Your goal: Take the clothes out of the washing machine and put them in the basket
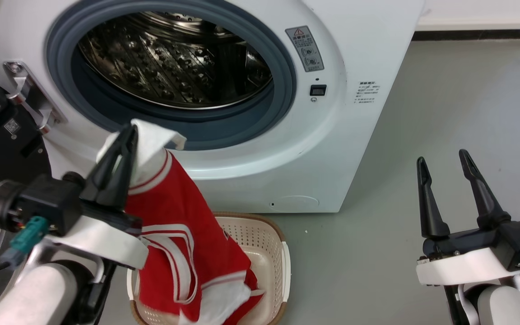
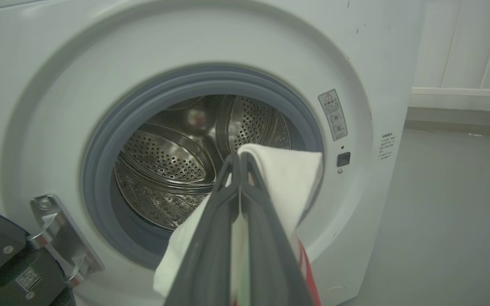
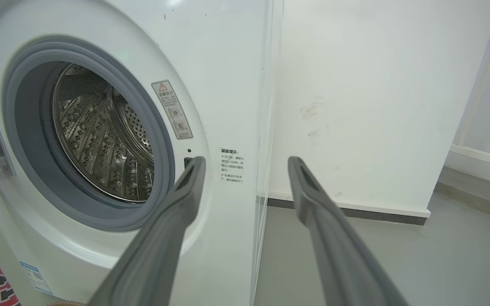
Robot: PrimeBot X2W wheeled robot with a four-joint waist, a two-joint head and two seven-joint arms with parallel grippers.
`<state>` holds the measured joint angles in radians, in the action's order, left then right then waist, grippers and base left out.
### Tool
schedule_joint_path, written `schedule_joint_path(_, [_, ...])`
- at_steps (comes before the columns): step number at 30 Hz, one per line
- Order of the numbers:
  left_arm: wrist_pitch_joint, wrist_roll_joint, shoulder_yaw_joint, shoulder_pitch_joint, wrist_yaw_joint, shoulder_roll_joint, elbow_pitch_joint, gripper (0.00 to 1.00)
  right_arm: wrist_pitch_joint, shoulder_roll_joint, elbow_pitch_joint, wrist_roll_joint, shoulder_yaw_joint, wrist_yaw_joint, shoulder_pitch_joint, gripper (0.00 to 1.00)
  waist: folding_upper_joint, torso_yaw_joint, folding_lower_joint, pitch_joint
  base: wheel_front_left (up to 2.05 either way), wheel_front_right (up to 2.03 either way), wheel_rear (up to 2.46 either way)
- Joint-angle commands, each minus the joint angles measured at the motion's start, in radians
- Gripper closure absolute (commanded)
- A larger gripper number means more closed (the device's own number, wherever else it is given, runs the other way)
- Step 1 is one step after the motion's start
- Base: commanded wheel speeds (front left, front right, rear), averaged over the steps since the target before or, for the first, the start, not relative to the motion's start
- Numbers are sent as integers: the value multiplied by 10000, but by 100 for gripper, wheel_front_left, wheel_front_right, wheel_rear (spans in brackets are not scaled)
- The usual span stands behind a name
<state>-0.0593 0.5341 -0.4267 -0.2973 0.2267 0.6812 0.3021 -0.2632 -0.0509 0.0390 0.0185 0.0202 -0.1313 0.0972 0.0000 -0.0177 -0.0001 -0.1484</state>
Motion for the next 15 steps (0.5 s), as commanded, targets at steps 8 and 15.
schedule_joint_path(8, [506,84,-1421,459,-642,-714,-2482,100,-22,12,124,-178,5,11,433,0,0,-292,1,-1057,0,0,0])
schedule_joint_path(15, [416,115,-1972,-242,-1269,-1348,-4836,100,-22,14,275,-246,158,11,839,0,0,-638,1,-2016,0,0,0])
